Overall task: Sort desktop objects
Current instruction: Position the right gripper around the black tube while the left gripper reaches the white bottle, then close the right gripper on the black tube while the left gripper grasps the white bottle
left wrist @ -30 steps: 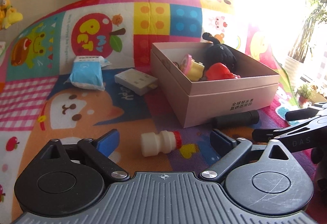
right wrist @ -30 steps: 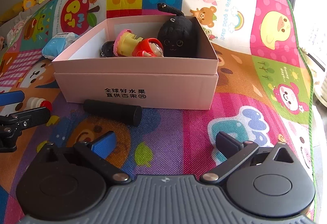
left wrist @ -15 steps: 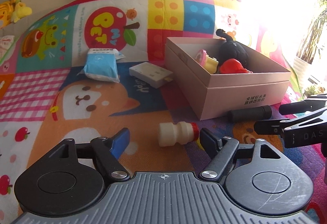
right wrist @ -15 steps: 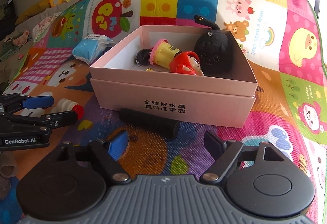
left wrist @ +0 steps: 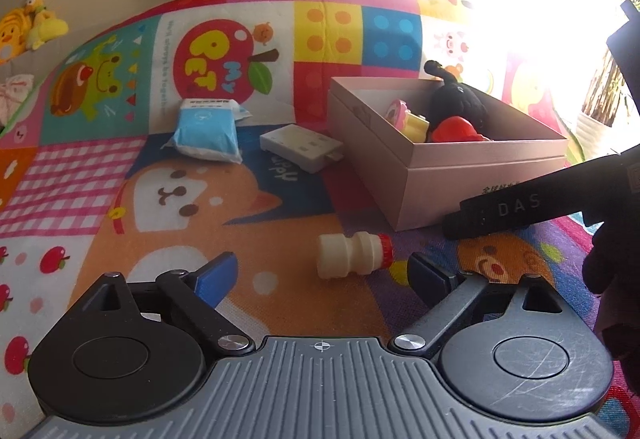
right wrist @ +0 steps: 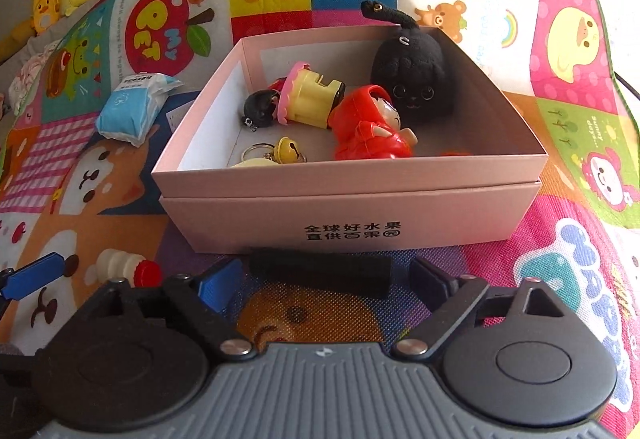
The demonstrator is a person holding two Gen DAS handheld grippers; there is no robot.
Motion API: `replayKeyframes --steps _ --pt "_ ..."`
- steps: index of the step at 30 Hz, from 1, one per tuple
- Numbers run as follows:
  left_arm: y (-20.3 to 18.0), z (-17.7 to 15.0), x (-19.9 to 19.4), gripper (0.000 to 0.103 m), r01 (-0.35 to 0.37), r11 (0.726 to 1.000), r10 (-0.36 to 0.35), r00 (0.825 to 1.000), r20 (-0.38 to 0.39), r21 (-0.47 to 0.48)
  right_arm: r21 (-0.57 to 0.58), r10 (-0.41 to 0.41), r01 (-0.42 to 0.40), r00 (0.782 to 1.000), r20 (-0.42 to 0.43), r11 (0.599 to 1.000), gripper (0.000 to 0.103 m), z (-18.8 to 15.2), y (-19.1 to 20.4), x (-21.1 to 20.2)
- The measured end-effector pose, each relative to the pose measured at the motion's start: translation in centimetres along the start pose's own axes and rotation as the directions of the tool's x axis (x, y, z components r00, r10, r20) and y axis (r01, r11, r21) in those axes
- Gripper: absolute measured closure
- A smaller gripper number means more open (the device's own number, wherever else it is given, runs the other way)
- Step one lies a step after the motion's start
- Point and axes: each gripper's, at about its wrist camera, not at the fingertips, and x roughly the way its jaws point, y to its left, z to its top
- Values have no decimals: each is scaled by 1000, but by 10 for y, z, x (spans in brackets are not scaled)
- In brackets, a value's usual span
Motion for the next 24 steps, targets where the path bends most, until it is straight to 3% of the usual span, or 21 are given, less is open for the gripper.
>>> replayKeyframes --steps 5,10,16,20,24 --pt "0 0 0 7 1 1000 -1 1000 2 1 -49 2 -3 1000 -2 999 27 -6 -3 -9" --pt "-3 0 0 7 -9 1000 9 1000 4 18 -82 15 -16 1000 -8 997 27 -27 -32 -34" --pt "-19 3 4 25 6 997 -5 1000 -10 82 -166 16 -9 999 41 986 26 -54 -57 -54" --pt "-28 6 10 31 -7 995 8 1000 -10 103 -157 -11 25 996 90 987 12 -62 -58 -54" --pt "-30 8 16 39 -11 994 14 1000 -25 111 -116 -15 26 996 93 993 10 -63 -62 -53"
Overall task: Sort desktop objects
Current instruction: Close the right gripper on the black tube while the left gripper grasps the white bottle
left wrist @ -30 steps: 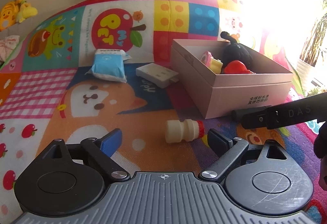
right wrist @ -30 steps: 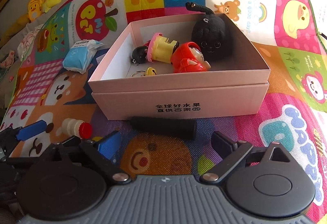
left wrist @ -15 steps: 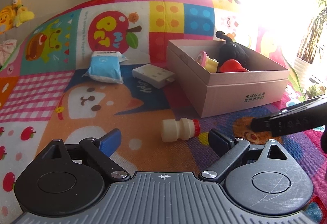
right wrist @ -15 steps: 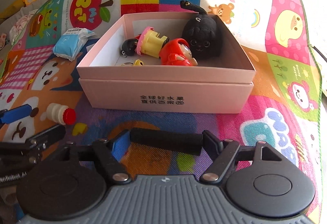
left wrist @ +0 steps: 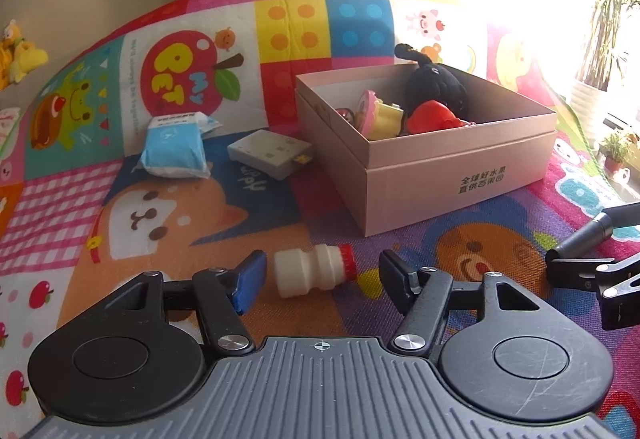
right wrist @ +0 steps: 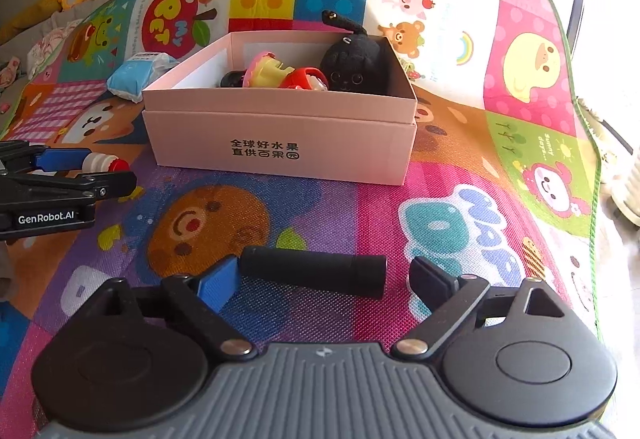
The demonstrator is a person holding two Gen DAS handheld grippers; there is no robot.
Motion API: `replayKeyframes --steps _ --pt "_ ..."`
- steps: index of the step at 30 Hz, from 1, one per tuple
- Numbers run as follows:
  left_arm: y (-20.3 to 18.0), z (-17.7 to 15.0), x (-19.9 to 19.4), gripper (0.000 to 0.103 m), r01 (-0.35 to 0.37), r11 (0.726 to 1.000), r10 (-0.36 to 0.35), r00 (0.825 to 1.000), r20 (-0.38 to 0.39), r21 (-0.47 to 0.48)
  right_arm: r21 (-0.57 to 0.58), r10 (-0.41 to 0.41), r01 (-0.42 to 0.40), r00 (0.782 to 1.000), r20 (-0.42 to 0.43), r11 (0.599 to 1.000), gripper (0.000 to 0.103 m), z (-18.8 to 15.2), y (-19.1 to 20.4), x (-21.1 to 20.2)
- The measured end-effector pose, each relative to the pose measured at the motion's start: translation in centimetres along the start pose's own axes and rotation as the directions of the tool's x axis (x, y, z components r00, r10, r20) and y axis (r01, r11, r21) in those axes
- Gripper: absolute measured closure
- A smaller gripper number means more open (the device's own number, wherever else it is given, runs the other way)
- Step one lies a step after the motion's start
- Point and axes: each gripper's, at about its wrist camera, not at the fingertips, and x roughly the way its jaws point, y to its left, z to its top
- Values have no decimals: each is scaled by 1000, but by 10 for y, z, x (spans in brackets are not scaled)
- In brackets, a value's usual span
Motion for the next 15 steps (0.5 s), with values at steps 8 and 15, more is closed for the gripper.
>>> replayKeyframes --steps 8,15 --pt "1 1 4 55 12 1000 -12 1000 -24 0 36 6 -6 1000 -14 999 8 -2 3 0" --pt "-5 -4 -19 55 55 997 -54 998 -16 61 -3 39 -39 998 -43 999 27 8 4 -4"
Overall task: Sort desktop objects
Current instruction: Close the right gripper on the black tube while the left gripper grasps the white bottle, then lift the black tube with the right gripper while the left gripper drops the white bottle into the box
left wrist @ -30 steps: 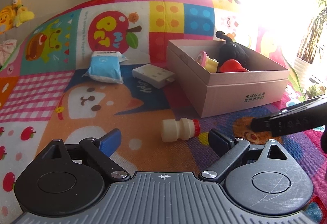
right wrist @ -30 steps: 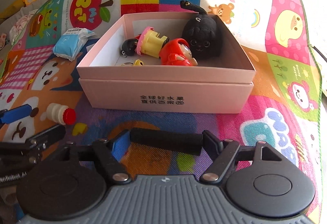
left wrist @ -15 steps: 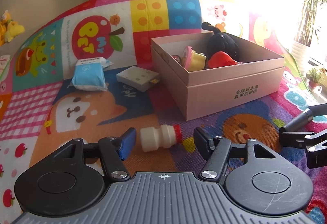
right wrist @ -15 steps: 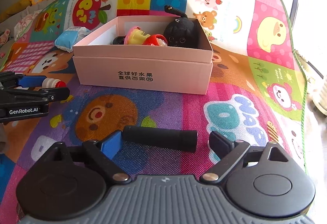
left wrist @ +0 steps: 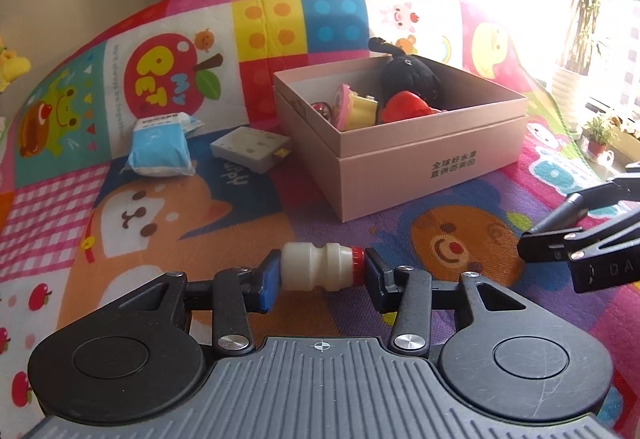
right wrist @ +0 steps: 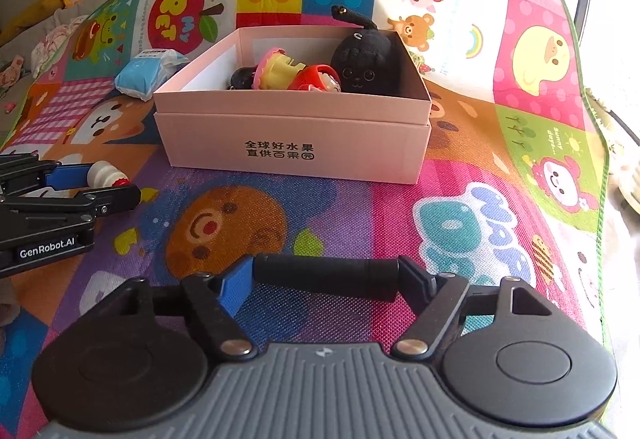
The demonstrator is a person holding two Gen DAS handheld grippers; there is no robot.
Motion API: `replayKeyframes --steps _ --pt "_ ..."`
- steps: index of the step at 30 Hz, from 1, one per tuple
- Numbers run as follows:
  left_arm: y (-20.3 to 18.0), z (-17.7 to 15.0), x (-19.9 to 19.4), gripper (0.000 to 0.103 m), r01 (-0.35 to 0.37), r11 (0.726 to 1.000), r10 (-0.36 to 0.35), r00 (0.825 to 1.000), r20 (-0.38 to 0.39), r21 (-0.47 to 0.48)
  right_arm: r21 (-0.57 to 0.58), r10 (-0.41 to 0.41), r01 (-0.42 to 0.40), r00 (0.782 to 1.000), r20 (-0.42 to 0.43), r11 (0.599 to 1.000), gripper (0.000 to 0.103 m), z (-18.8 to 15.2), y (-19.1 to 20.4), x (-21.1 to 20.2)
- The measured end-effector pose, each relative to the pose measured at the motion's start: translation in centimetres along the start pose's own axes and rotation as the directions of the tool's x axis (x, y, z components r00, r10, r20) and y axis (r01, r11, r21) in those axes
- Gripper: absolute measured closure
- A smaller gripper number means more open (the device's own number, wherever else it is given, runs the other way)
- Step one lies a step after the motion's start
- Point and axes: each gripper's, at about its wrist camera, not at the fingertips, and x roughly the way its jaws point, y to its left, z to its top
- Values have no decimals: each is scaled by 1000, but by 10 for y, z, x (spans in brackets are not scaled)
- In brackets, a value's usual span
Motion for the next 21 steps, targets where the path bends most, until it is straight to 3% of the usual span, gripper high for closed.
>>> replayKeyframes --steps 4,8,10,13,15,19,21 --pt "-3 2 -23 55 22 999 -22 1000 18 34 -11 21 -21 1000 16 1000 27 3 -8 -20" --pt "-9 26 -52 55 37 996 -46 993 111 78 -6 7 -6 987 162 1000 27 26 -16 -62" --pt "-9 44 -65 55 39 995 -54 982 179 90 -2 -16 17 960 280 1000 27 43 -18 -88" --pt "-10 75 -75 55 47 995 -68 965 254 89 -7 -55 65 892 449 998 27 62 -17 -121" --pt "-11 94 -69 55 56 995 -77 959 271 82 -2 -67 79 857 512 997 27 73 -17 -135" --pt "-13 118 -40 55 99 994 -106 962 251 41 1 -67 80 831 552 997 27 86 -21 -146" --pt "-16 124 -19 55 119 992 -123 966 228 30 -2 -73 89 833 549 996 27 87 -22 -145"
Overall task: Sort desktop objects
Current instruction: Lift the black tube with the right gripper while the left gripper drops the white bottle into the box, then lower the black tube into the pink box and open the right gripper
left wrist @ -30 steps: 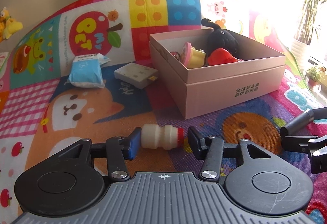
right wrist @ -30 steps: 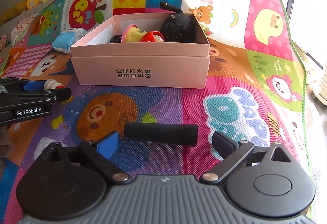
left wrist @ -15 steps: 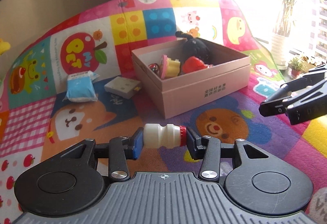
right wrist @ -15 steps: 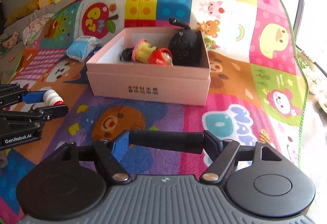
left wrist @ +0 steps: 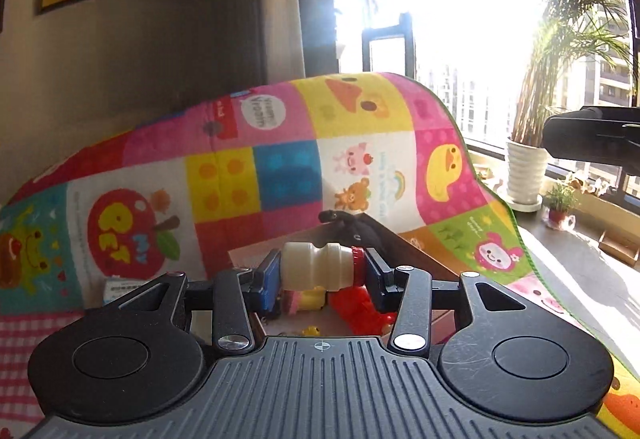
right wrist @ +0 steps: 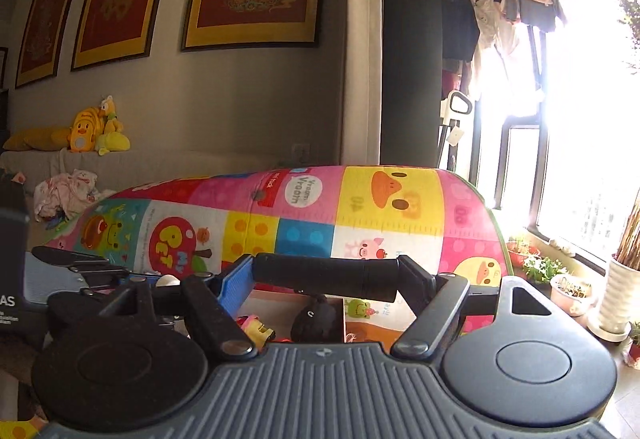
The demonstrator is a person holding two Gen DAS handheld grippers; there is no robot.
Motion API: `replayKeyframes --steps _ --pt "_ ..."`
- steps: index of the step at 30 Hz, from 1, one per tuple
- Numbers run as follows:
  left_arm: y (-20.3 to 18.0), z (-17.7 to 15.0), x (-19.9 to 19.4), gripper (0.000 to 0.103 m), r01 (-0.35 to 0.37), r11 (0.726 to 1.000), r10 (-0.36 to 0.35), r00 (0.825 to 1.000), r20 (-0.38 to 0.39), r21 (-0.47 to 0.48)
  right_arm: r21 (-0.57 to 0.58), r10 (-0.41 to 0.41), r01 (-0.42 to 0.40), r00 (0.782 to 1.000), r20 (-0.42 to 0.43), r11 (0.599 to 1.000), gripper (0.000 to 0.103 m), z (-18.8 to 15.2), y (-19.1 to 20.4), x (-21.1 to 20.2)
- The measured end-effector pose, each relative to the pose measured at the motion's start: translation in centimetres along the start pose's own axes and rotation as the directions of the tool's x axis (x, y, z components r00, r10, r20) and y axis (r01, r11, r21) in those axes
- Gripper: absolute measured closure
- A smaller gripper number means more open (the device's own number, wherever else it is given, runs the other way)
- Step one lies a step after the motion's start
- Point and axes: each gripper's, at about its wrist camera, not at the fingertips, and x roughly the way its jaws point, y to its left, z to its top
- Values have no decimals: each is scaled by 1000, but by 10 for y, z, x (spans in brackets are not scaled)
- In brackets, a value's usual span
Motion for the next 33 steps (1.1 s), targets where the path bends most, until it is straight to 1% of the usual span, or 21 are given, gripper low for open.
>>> replayKeyframes --steps 4,6,7,9,10,12,14,17,19,21,23,24,25,27,28,31,33 --pt "-3 -4 36 55 23 999 -24 999 -26 -23 -20 -18 17 999 -48 1000 27 -9 -1 9" --pt "0 -8 48 52 46 998 -48 998 -34 -54 -18 -23 21 997 -77 1000 27 -14 -4 16" --pt "3 -10 51 49 51 996 -54 998 -40 -75 -13 -25 24 996 -89 1000 27 -16 -6 20" --pt "14 -17 50 27 40 993 -45 998 -45 -110 2 -29 30 993 -114 1000 27 -19 -11 28" --pt "19 -21 47 22 24 992 -29 998 -47 -121 7 -29 30 992 -122 1000 27 -20 -13 32" --pt "32 -32 37 8 -25 990 17 998 -54 -141 12 -31 33 990 -137 999 27 -23 -17 39" --pt "45 -49 25 7 -73 986 63 996 -71 -151 18 -26 29 988 -151 999 27 -27 -18 47" --pt "56 -76 7 5 -106 982 92 991 -95 -158 45 -2 10 982 -190 999 27 -30 -19 66" --pt "60 -91 -4 2 -123 979 107 989 -106 -162 83 28 -9 971 -236 997 27 -31 -22 84" --pt "63 -101 -14 2 -142 975 125 986 -108 -173 121 63 -28 954 -294 992 27 -33 -24 106" --pt "67 -108 -19 1 -150 970 130 985 -115 -193 166 96 -37 925 -366 985 27 -36 -24 132" --pt "69 -110 -21 1 -150 968 128 985 -119 -202 208 121 -38 908 -401 977 27 -38 -24 144" --pt "71 -112 -22 1 -151 966 128 984 -120 -209 254 152 -43 892 -427 966 27 -40 -25 154" --pt "74 -115 -24 1 -154 962 129 984 -122 -225 325 202 -53 872 -445 944 27 -44 -24 166" --pt "75 -117 -24 1 -154 961 128 984 -125 -232 340 210 -53 870 -445 939 27 -45 -23 169" --pt "76 -120 -23 1 -145 960 116 984 -132 -241 347 199 -35 871 -450 937 27 -48 -16 176" --pt "75 -121 -23 0 -135 962 105 985 -134 -239 364 194 -15 867 -459 931 27 -49 -16 181"
